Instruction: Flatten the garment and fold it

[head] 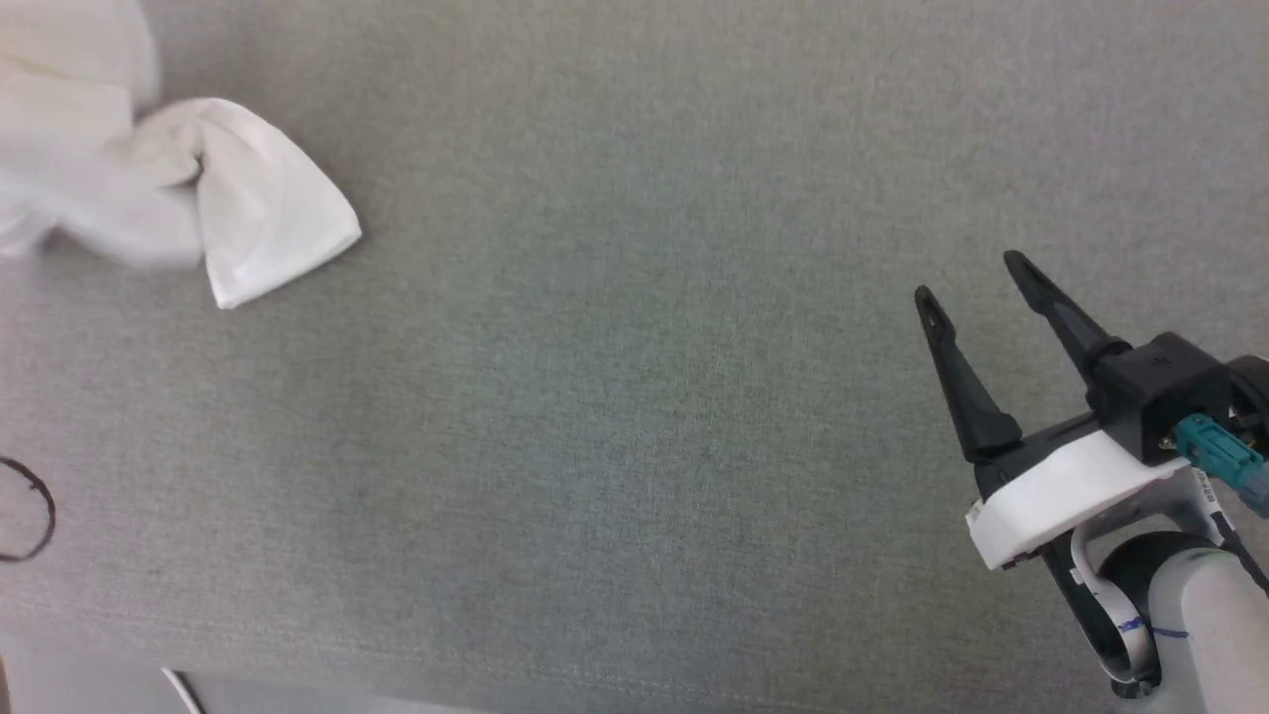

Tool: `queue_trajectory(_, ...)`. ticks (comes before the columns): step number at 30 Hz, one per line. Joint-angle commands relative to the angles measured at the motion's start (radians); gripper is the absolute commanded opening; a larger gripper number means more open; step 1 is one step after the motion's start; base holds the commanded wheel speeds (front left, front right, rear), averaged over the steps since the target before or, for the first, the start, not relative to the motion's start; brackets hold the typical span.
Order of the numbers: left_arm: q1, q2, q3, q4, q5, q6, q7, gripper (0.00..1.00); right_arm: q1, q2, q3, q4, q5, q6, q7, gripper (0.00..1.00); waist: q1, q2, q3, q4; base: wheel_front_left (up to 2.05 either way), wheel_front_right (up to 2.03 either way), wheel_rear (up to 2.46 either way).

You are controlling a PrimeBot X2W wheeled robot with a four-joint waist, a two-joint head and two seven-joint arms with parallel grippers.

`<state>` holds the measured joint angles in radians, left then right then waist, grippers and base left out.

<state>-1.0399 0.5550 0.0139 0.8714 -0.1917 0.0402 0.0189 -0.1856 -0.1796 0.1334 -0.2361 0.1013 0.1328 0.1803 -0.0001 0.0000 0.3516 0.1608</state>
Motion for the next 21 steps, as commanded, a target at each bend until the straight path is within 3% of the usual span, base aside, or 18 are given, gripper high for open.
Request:
queue_trajectory(1,-0.024,0.008,-0.012,-0.003,0.012,-0.012,-0.040,0.00,0.000,0.007,-0.003,0.010,0.008,-0.002,-0.009,1.00,0.0001,0.0000,-0.058,0.007,0.00,0.00,0.00)
queue_trajectory(11,-0.108,-0.006,-0.071,0.024,0.023,-0.082,-0.137,0.00,0.031,0.036,-0.017,0.055,0.014,-0.002,-0.041,1.00,0.0001,0.0000,-0.168,-0.018,0.00,0.00,0.00)
queue_trajectory(21,-0.147,-0.118,-0.128,-0.014,-0.010,-0.128,-0.120,0.00,0.054,0.057,-0.027,0.089,0.005,-0.002,-0.073,1.00,0.0001,0.0000,-0.257,-0.111,0.00,0.00,0.00)
